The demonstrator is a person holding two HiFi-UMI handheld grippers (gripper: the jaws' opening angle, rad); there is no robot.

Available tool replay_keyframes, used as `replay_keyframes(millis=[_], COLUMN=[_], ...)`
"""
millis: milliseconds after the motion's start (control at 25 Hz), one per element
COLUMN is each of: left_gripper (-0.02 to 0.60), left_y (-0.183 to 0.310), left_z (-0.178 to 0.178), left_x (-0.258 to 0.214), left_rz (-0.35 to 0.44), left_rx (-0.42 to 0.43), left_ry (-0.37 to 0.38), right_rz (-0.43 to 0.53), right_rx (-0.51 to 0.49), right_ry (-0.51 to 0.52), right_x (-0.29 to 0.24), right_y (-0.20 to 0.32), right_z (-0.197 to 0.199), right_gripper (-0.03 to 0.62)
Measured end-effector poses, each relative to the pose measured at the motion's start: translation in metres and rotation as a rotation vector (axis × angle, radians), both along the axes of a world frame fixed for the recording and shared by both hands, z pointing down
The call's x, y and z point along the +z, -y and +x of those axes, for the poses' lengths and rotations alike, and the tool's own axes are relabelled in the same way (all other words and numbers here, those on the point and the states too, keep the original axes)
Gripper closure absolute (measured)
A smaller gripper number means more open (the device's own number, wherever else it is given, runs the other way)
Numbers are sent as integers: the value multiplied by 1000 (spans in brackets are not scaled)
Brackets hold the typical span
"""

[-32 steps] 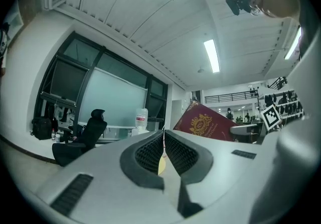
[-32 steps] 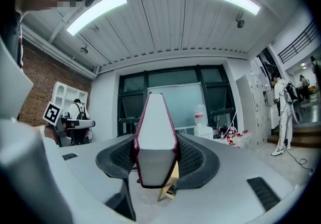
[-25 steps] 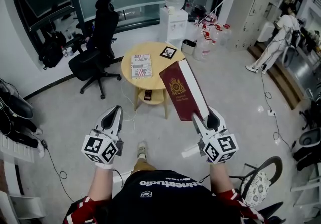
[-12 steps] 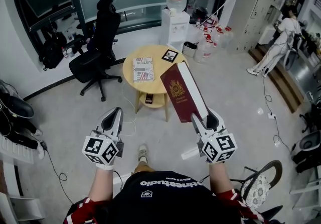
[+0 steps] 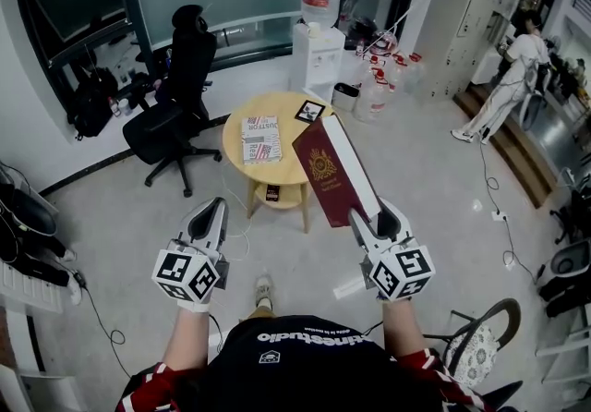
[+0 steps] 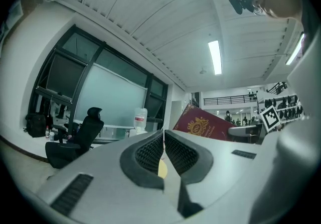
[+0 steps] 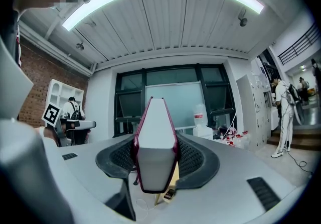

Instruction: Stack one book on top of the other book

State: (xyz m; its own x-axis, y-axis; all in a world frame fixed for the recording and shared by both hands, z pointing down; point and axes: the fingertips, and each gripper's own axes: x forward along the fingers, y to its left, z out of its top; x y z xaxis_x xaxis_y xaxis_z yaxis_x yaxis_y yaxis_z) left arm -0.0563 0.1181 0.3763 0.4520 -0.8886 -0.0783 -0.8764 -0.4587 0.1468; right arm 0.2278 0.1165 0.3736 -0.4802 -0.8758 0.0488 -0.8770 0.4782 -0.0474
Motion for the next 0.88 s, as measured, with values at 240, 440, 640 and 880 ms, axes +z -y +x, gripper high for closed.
replay_keyframes(millis=[240, 440, 640, 880], left_gripper=[557, 557, 557, 557], left_y=[16, 34, 41, 57], left_z=[-2, -14, -20, -22], left_x=[2, 4, 6, 8], left_rz=[-9, -25, -32, -29], left_rx=[4, -3, -17, -16], left_ry=[14, 41, 52, 50], right_rz=[-11, -24, -21, -17], right_rx=[10, 13, -9, -27], right_ry=[14, 14, 25, 42], right_x=[4, 7, 7, 5], right_y=[13, 32, 39, 54], right_z=[1, -5, -10, -14], right_gripper=[352, 352, 352, 352])
